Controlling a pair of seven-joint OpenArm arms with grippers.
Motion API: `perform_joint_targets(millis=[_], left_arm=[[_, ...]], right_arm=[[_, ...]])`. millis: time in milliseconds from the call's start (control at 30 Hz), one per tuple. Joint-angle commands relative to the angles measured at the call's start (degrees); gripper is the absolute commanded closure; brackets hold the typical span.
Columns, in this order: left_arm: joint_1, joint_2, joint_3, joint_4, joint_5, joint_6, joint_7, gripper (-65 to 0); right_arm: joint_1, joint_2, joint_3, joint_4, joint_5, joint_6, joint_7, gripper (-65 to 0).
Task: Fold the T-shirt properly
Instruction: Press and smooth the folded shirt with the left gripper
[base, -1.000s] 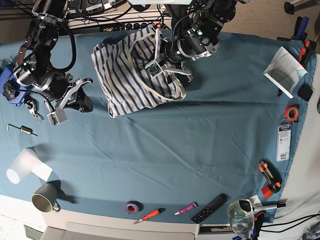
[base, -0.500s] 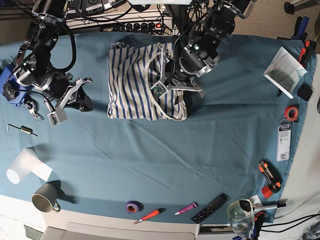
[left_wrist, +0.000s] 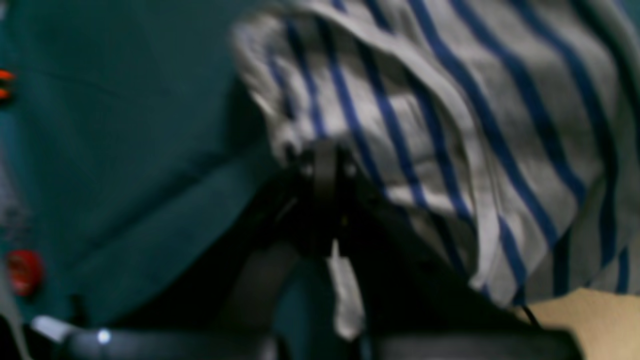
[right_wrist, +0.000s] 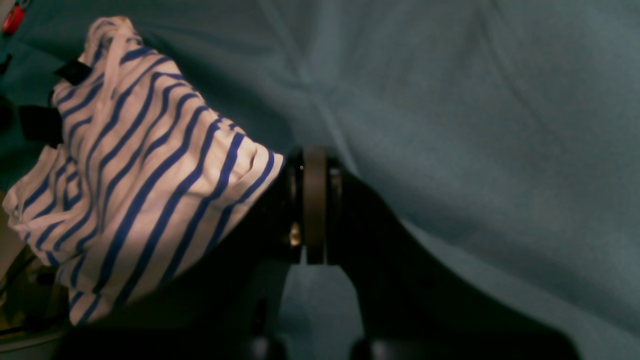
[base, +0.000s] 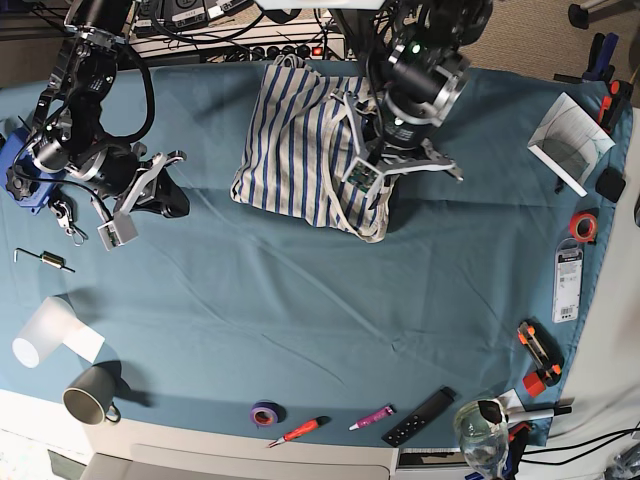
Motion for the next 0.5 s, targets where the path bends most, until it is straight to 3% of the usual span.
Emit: perform_joint_targets(millis=[0,333,467], left_arm=[[0.5,0.3,0.1,2.6,1.3,0.2,-2.0,0.0],[4.1,0.1,0.1,5.1,-0.9,-0.6,-2.1,0.0],[5.6,0.1,0.1,5.1,1.0,-0.4,-1.5,0.0]], right_arm=[[0.7,0.8,0.5,0.8,0.9,0.2,0.9,0.0],[0.7,0.8,0.5,0.8,0.9,0.1,0.7,0.0],[0.7,0.8,0.5,0.8,1.0,0.1,0.3,0.0]])
